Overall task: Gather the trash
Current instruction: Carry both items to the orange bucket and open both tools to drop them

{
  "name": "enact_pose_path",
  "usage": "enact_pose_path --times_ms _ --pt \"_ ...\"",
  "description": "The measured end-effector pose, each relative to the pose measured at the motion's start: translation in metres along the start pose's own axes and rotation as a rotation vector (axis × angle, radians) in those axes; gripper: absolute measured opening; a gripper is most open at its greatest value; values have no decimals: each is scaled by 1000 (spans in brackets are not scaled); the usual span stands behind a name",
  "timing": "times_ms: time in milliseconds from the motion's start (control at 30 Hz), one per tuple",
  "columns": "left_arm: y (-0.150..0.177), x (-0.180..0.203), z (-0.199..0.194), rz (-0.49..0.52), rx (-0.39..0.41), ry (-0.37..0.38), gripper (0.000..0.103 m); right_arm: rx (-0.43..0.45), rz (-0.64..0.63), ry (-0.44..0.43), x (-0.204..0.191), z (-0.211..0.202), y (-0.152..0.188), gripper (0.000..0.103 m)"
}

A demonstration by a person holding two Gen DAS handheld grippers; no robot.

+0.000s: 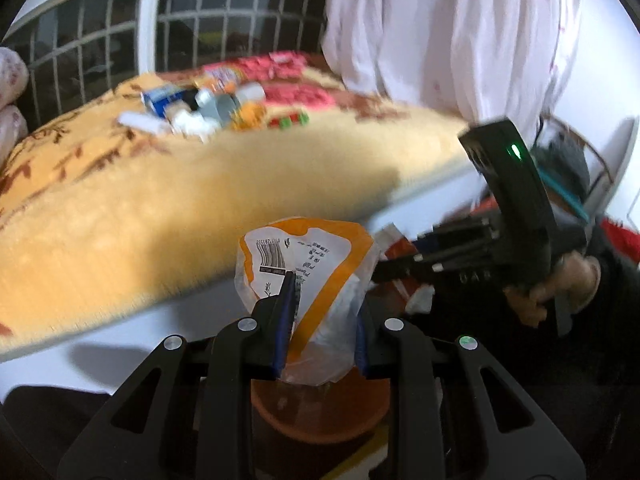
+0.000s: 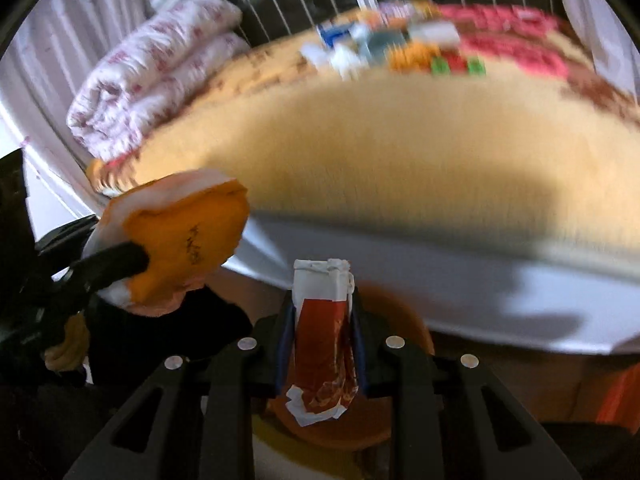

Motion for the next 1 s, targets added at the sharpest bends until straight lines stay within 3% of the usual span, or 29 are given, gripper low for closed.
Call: enact_pose_path --times_ms 233,433,700,800,833,867,1000 --pt "63 -4 34 -100 -236 98 24 -153 87 2 9 33 34 28" --pt "96 -15 71 -121 -363 63 24 -235 181 29 27 66 55 30" --pt "125 -23 91 -141 -491 36 24 -329 193 76 42 85 83 31" --pt "132 -24 97 -130 -532 18 25 -341 178 94 41 88 85 41" --pt "133 -25 98 -130 -540 8 32 -341 172 102 41 88 84 55" --pt "134 -27 98 -134 -546 1 43 -337 168 110 41 87 84 61" --pt "132 -33 95 -154 -539 -25 56 -324 190 110 43 85 81 63"
Point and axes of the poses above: each gripper's, at about its wrist camera, not at the fingertips, and z roughly the way its jaws point, x to its right, y to its underside, the point moved 8 cm from there along z, roughly the way its jaws point, and after that the axes turned 12 degrees about x, right-handed, at the moved point
